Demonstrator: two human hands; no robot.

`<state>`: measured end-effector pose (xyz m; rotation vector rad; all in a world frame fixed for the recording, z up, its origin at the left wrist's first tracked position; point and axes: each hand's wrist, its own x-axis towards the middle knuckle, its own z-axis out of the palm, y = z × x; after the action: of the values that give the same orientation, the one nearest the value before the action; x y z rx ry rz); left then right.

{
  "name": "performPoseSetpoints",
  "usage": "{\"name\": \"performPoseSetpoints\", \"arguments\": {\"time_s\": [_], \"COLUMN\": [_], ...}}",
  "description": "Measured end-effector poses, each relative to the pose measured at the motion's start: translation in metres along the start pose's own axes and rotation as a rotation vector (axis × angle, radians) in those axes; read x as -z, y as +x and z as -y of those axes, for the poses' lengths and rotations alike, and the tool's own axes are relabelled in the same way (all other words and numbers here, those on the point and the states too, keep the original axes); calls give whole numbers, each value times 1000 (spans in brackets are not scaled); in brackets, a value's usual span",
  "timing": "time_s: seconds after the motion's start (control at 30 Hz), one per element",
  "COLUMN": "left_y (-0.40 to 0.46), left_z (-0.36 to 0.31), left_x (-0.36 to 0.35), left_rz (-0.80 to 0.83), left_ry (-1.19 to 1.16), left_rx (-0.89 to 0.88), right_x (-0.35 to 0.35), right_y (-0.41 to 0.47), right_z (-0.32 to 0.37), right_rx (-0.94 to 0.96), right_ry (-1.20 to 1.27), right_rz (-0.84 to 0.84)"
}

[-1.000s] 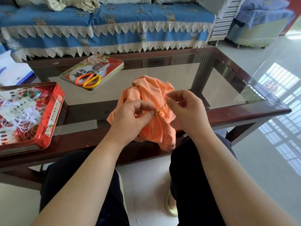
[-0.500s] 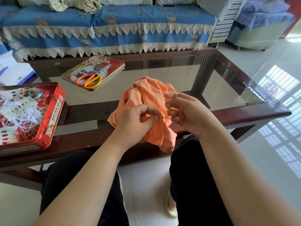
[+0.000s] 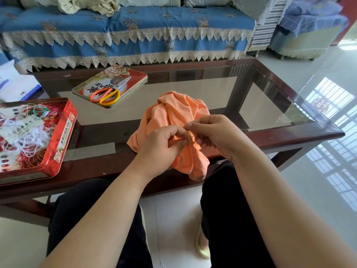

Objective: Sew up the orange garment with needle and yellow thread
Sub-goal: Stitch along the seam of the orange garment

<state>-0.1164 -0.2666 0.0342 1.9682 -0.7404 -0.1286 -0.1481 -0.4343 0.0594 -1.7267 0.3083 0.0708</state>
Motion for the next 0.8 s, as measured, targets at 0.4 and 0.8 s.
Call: {"name": "performPoseSetpoints", "arguments": {"time_s": [0.4,0.8], "left_y": [3,1], "left_z": [-2,-1], "left_x": [-2,6], "left_rz": [158,193], "left_ry": [-114,-192], "left_rx": [119,155], "right_x": [-6,-6], "right_y": [9,1], "right_z": [23,18], "right_rx": [137,95], "right_ry": [103,19], "right_rz": [-188,-271]}}
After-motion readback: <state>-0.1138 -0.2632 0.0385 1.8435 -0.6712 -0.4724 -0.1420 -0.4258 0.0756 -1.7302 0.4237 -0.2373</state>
